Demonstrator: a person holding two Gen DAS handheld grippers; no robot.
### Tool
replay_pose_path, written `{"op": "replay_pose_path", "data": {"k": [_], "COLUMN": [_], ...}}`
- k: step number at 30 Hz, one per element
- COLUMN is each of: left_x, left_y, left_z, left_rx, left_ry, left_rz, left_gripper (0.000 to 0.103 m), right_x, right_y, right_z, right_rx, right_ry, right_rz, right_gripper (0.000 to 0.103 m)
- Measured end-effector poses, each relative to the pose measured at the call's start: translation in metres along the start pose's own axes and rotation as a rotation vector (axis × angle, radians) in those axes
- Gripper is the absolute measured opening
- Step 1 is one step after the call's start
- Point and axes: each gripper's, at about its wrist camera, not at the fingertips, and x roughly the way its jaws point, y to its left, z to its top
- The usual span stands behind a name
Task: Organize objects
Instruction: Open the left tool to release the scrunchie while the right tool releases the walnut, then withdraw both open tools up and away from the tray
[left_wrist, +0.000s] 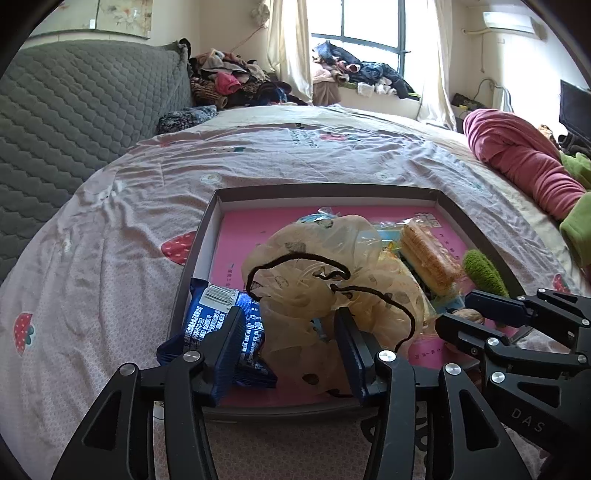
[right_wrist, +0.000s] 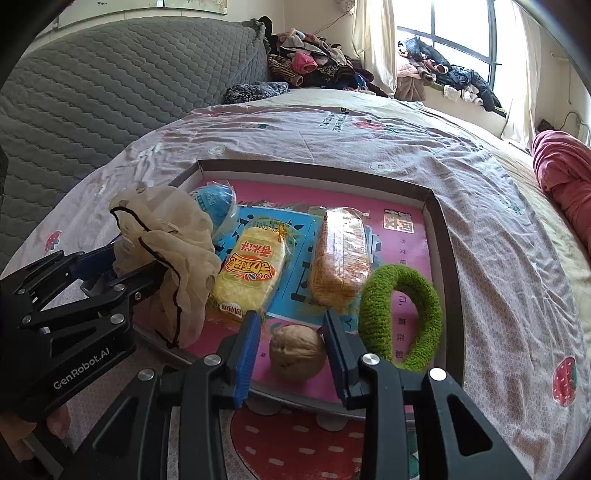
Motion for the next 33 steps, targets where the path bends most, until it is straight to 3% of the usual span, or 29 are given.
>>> {"op": "replay_pose_path", "data": {"k": [4, 21, 33], "left_x": [-0.001, -0.01, -0.021], "left_y": [0.0, 0.001, 0.001], "left_z": [0.0, 0.002, 0.005], "left_rx": [0.004, -0.003, -0.009], "left_ry": [-0.007, -0.024, -0.044], "left_rz": [0.011, 0.013, 0.025], "left_gripper": [0.062, 0.075, 0.081], "right_x": [-0.001, -0.01, -0.022], "right_y": [0.0, 0.0, -0.004], "right_z": [0.0, 0.004, 0.007], "right_rx": [0.001, -0.002, 0.026], "right_ry": [-0.001, -0.02, -0.056], "right_rz": [-0.003, -0.003, -0.021], "right_gripper": [0.035, 0.037, 0.056]}}
